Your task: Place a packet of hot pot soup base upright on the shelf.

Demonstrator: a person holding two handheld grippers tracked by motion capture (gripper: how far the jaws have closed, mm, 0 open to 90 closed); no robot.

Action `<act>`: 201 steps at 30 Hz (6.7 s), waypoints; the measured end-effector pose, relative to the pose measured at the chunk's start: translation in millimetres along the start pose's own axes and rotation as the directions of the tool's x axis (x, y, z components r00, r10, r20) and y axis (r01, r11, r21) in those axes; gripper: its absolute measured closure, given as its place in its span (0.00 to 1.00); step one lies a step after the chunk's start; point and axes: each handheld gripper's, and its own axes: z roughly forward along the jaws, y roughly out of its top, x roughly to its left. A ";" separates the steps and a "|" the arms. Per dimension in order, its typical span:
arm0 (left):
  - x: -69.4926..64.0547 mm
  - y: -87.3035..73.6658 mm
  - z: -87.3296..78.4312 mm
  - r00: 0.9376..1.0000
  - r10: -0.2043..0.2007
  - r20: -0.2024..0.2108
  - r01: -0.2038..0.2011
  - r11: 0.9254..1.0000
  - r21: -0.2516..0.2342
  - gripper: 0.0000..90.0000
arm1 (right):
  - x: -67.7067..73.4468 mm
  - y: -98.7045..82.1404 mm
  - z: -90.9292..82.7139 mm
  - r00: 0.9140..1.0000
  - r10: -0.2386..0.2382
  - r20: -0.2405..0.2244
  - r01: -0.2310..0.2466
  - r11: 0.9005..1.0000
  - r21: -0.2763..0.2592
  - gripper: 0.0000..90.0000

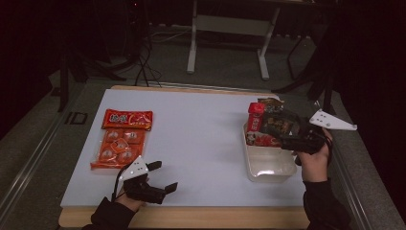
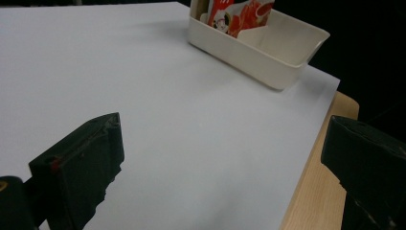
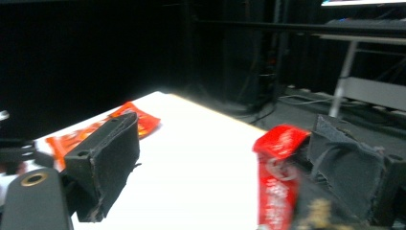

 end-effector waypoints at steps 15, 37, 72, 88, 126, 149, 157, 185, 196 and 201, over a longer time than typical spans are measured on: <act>2.0 11.3 -8.2 1.000 -0.010 -0.005 0.010 0.999 0.049 0.01 | 35.4 -28.3 0.5 0.992 0.010 -0.128 0.000 0.997 0.074 0.17; 58.8 40.4 -73.6 0.979 0.036 -0.202 -0.034 0.999 0.015 0.50 | 65.5 -50.8 -4.6 0.974 -0.009 -0.227 0.030 0.995 0.091 0.15; 210.8 7.9 -80.7 0.793 -0.094 -0.602 0.209 0.970 0.123 1.00 | 79.1 -58.2 -12.0 0.967 -0.053 -0.250 0.071 0.995 0.063 0.15; 218.3 5.4 -60.8 0.771 -0.050 -0.635 0.240 0.947 0.216 1.00 | 77.5 -58.6 -11.0 0.965 -0.033 -0.260 0.052 0.996 0.067 0.15; 134.1 17.2 16.6 0.949 0.048 -0.311 0.060 0.943 0.328 1.00 | 76.3 -58.8 -11.7 0.963 -0.017 -0.269 0.038 0.996 0.075 0.15; 114.1 5.0 0.1 0.969 0.069 -0.238 0.039 0.906 0.421 1.00 | 78.2 -59.4 -7.9 0.960 -0.012 -0.280 0.036 0.996 0.083 0.16; 86.6 1.0 17.2 0.985 0.053 -0.161 0.017 0.914 0.405 1.00 | 77.9 -59.7 -8.3 0.960 -0.010 -0.279 0.035 0.996 0.085 0.16; 96.6 14.2 51.6 0.976 0.048 -0.214 0.031 0.936 0.350 1.00 | 76.8 -60.9 -9.1 0.961 -0.011 -0.276 0.037 0.996 0.087 0.16; 88.2 16.1 63.0 0.981 0.038 -0.190 0.031 0.936 0.351 1.00 | 77.6 -60.8 -8.6 0.960 -0.011 -0.279 0.036 0.996 0.087 0.16; 80.7 18.4 73.7 0.985 0.049 -0.163 0.013 0.933 0.360 1.00 | 77.4 -61.1 -8.6 0.960 -0.008 -0.279 0.034 0.996 0.088 0.16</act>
